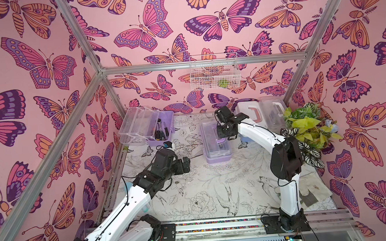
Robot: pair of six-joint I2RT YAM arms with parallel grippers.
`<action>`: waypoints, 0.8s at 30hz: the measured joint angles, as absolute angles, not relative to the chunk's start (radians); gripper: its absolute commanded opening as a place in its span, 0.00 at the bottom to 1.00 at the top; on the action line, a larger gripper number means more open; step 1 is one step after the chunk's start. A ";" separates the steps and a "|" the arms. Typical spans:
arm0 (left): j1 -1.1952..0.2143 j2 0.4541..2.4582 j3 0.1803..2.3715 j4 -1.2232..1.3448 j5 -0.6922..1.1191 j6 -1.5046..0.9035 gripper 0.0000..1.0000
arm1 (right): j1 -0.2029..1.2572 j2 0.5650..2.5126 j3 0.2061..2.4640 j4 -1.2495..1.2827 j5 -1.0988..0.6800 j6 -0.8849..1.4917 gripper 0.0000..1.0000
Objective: Close toolboxes
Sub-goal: Move the toolbox to the center of the board.
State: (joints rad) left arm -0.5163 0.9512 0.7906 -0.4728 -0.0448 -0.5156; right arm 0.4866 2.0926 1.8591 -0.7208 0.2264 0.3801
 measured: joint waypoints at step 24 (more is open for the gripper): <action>-0.496 0.987 0.827 -0.495 -0.052 -0.492 0.99 | 0.307 2.204 1.953 -0.510 0.178 0.222 0.53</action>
State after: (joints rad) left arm -0.4957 0.9867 0.8272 -0.4953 -0.0525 -0.4919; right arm 0.3065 2.2040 1.9533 -0.5102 0.1776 0.2222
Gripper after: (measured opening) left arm 0.985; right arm 0.501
